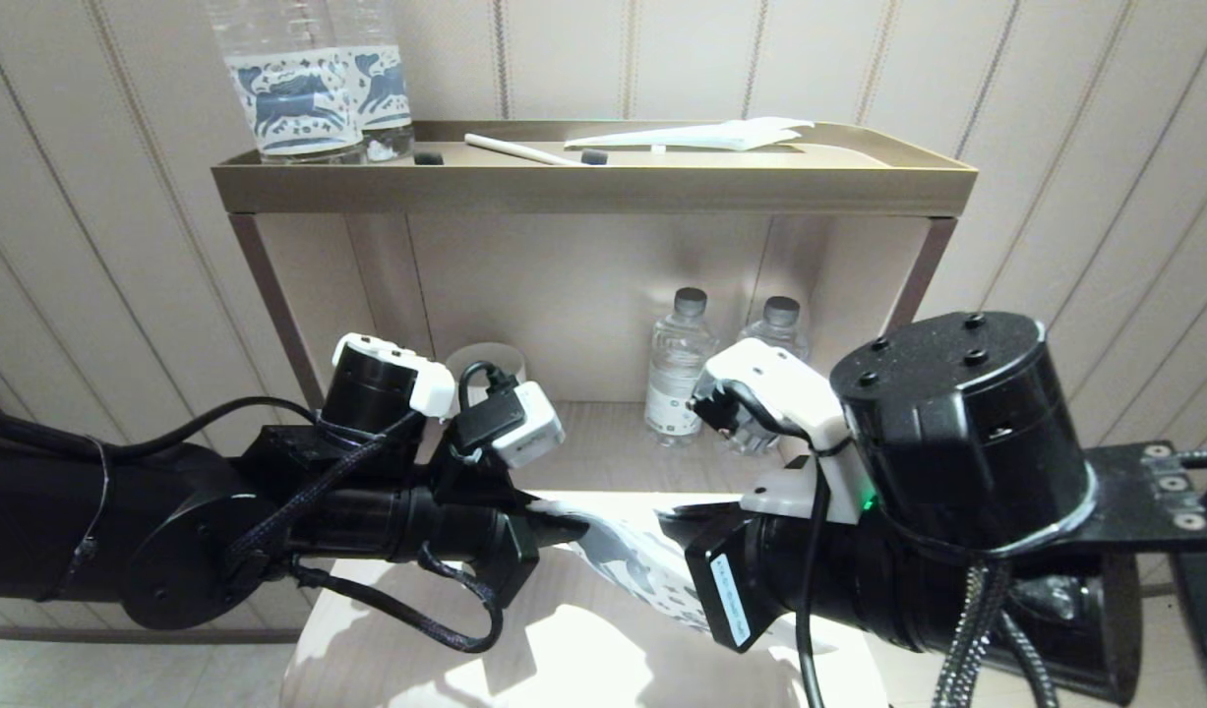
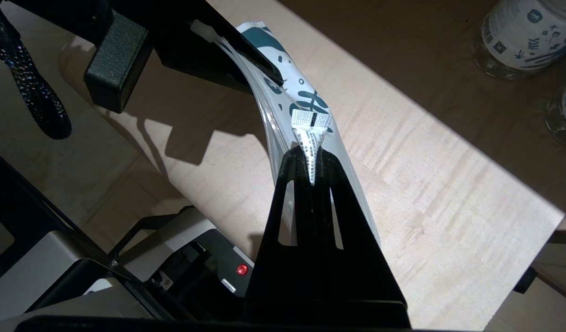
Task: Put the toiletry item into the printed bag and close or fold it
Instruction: Place the toothpaste in the storage bag
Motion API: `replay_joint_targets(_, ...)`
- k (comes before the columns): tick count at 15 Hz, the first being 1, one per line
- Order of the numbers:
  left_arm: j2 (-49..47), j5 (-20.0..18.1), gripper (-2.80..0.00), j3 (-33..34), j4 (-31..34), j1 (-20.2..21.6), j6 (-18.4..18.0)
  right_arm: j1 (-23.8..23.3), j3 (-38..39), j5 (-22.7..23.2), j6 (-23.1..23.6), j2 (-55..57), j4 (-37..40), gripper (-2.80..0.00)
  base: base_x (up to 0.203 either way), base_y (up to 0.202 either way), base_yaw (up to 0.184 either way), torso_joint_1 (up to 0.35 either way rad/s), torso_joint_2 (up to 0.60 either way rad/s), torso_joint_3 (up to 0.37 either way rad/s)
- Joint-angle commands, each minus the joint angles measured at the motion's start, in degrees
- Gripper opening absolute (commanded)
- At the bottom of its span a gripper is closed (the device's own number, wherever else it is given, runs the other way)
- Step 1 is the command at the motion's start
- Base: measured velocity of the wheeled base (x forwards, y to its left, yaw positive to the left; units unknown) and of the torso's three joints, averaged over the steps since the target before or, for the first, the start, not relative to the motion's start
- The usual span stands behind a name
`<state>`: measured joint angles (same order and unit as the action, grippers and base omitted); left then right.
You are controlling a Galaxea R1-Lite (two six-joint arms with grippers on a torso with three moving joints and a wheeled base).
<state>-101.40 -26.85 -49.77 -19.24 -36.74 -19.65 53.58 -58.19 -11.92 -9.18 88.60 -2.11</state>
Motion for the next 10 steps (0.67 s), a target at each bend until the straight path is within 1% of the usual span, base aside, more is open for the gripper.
replay_joint_targets(1, -0.4, -0.1, -2.8, -0.1, -0.1, 0.0, -0.1, 0.1, 0.1, 0.0, 0.0, -1.7, 0.0, -2.8, 0.0, 0.0, 0.0, 0.0, 0.0, 0.0)
replay_joint_targets(5, -0.6, -0.1, -2.8, -0.1, -0.1, 0.0, -0.2, 1.1, 2.4, -0.1, 0.2, -2.5, 0.2, -2.8, 0.0, 0.0, 0.0, 0.0, 0.0, 0.0)
replay_joint_targets(10, -0.5, -0.1, -2.8, -0.1, -0.1, 0.0, -0.2, 1.3, 3.0, 0.1, 0.3, -1.7, 0.1, -2.8, 0.0, 0.0, 0.0, 0.0, 0.0, 0.0)
